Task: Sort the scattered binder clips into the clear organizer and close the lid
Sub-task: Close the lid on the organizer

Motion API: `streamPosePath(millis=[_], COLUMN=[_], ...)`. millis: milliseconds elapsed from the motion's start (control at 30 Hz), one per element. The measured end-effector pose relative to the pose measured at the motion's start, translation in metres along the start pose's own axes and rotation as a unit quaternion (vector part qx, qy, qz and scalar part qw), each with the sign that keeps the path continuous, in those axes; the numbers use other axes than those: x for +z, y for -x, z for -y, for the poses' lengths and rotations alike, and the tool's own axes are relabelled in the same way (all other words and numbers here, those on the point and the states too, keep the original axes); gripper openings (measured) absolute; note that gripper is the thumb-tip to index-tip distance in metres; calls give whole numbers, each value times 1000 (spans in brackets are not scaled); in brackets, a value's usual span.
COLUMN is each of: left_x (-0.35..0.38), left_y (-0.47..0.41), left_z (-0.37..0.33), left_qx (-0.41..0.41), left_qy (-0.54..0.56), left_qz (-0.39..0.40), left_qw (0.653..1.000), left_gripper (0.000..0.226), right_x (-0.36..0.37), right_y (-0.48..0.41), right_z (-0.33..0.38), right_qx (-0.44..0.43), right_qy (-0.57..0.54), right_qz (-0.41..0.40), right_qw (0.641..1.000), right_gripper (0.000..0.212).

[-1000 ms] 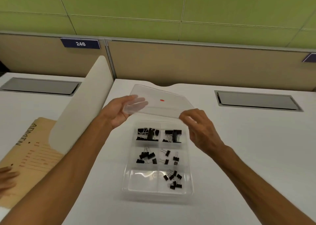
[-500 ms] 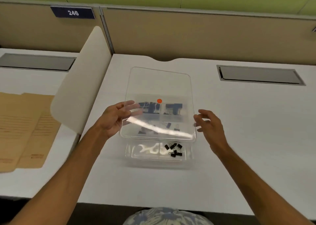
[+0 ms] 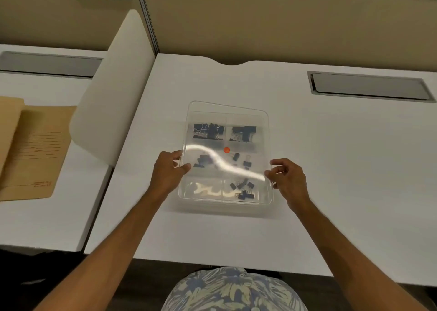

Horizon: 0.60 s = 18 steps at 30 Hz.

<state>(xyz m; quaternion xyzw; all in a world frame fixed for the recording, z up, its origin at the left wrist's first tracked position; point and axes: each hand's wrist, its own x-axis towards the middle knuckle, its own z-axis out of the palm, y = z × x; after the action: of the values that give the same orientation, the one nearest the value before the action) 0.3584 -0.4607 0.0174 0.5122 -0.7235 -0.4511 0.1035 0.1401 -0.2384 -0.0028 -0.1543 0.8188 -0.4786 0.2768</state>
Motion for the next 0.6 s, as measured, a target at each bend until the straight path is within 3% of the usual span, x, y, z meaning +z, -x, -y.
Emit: streamPosePath(millis=[200,600], left_x=[2,5], left_y=[2,10], left_z=[7,17], left_qx=[-13,-15], left_qy=[-37,-6], left_qz=[16,11], left_qw=[999,1000], left_gripper=[53,51], right_x=[7,8], right_y=[-3,3], right_z=[0,-7], right_qx=[2,-14], right_qy=[29,78], right_qz=[2,15], right_qw=[1000,997], right_gripper=[28,34])
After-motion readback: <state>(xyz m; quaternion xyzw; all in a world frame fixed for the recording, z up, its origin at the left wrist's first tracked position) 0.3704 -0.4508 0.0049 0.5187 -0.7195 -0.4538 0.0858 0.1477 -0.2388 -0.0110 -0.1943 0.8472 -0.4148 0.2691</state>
